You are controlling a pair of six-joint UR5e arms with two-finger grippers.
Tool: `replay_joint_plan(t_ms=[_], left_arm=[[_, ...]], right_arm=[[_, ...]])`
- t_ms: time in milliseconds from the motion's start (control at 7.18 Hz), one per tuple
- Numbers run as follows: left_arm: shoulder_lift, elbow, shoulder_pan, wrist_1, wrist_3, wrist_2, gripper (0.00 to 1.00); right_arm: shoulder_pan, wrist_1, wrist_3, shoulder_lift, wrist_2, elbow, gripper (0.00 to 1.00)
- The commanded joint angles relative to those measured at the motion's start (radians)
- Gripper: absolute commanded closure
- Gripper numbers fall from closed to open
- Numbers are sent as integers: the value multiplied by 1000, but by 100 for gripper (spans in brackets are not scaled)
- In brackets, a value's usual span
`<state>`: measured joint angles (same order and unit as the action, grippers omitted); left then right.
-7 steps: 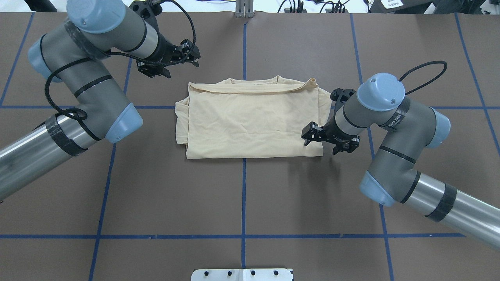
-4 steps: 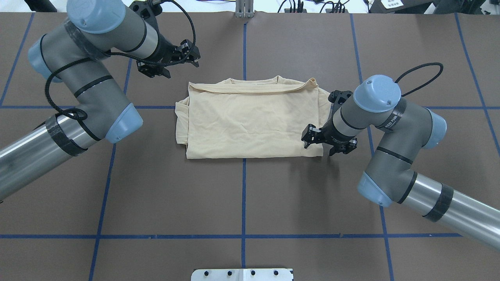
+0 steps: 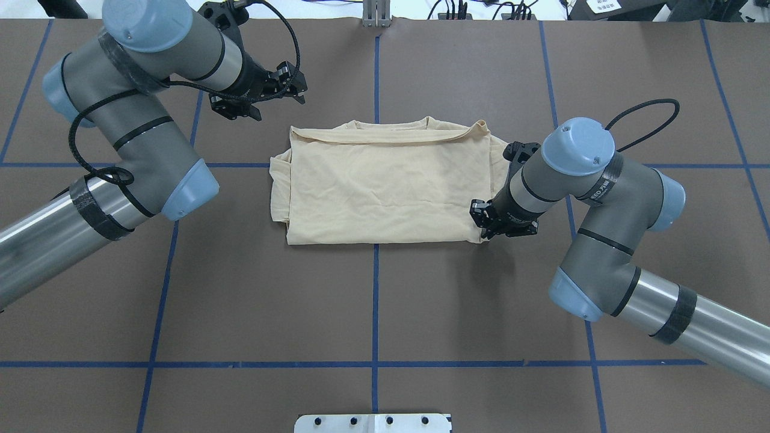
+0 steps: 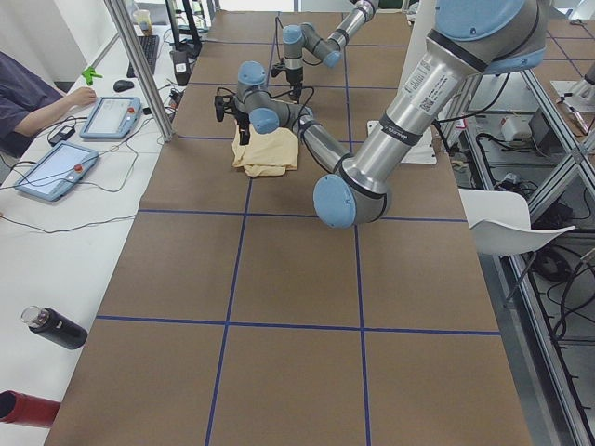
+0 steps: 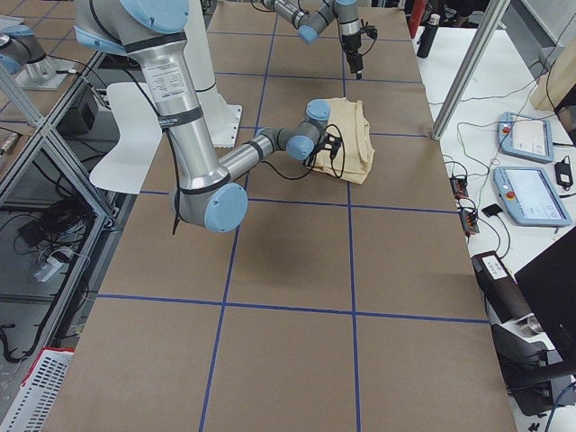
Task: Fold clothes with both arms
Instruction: 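Drag the grasped edge toward the robot with the right gripper, rotating the shirt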
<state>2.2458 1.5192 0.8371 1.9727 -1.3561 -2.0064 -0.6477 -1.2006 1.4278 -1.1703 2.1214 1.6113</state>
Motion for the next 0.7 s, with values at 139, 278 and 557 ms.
replay_joint_plan(t_ms=[139, 278, 557], left_arm=[[0, 1, 0, 0, 0, 0, 9], [0, 1, 2, 0, 0, 0, 9], [0, 1, 5, 0, 2, 0, 9]], right_arm=[[-1, -55, 0, -14, 9, 53, 100], [-7, -129, 0, -22, 12, 123, 100], [-3, -255, 0, -58, 32, 226, 100]])
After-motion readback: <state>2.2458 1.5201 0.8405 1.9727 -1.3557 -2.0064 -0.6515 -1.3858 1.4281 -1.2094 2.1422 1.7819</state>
